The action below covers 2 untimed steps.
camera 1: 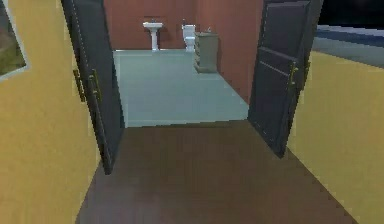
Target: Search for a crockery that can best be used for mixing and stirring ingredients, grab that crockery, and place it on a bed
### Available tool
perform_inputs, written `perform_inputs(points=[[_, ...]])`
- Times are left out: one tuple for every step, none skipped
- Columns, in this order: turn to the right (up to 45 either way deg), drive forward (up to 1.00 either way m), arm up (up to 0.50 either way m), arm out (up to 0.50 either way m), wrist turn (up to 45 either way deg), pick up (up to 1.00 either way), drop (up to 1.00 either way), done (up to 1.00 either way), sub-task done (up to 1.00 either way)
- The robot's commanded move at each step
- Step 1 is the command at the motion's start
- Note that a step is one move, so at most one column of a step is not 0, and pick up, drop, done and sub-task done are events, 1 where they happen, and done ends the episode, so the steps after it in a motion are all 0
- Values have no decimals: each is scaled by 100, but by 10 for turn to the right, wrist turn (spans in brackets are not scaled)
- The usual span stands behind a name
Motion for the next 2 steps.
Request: perform_inputs(points=[[30,0,0,0,0,0,0,0,0],[0,100,0,0,0,0,0,0,0]])
